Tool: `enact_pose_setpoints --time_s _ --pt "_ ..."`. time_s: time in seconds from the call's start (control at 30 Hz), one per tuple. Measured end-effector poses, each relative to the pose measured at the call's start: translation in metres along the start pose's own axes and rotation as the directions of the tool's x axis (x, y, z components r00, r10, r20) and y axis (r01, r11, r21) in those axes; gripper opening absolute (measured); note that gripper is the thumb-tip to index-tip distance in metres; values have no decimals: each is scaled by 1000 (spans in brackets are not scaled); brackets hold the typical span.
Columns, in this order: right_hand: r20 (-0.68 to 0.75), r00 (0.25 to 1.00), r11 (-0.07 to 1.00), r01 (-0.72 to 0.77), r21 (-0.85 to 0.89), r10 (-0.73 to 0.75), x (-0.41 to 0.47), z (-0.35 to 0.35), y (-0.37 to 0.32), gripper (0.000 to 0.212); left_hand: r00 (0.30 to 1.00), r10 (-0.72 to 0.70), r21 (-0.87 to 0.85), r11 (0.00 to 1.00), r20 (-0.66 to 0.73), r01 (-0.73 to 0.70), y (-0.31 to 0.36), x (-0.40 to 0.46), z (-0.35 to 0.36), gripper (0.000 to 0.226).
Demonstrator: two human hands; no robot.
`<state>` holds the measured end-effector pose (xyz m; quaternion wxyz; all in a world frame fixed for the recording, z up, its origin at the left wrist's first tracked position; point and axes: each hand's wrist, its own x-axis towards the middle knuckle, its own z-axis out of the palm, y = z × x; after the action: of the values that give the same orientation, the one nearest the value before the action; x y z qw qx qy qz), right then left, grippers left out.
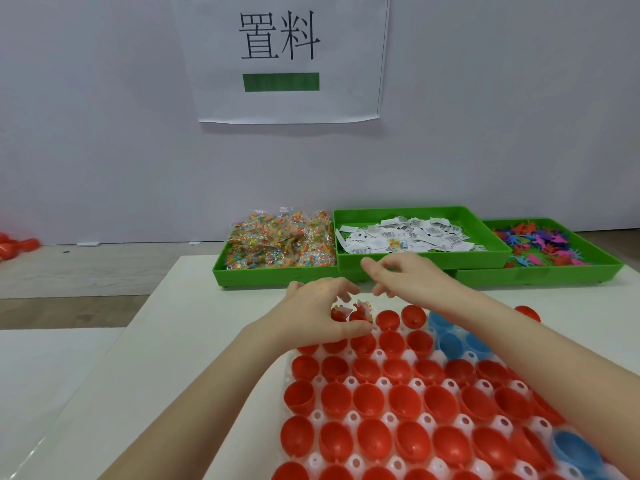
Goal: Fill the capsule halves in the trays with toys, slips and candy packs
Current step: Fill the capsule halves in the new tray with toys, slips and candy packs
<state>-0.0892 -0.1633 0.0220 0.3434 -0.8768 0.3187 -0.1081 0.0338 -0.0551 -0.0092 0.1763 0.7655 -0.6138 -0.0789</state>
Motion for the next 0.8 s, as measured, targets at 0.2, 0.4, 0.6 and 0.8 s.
enact_pose_setpoints --time_s 0.2,0.4,0.6,0.8 --pt "-709 701 984 64 166 74 7 -81 45 30 877 -168 -460 886 -451 -67 -25 0 -32 26" --pt "-520 797 808 -508 -298 309 22 -132 151 46 833 -473 -127 881 -289 456 -86 24 -36 34" --pt "-321 809 772 -576 -267 493 30 -127 181 49 749 -579 65 776 -324 628 -90 39 -20 31" --pt "-448 823 881 -451 -143 349 36 -122 179 16 696 -597 -152 792 -400 591 -83 50 -20 21"
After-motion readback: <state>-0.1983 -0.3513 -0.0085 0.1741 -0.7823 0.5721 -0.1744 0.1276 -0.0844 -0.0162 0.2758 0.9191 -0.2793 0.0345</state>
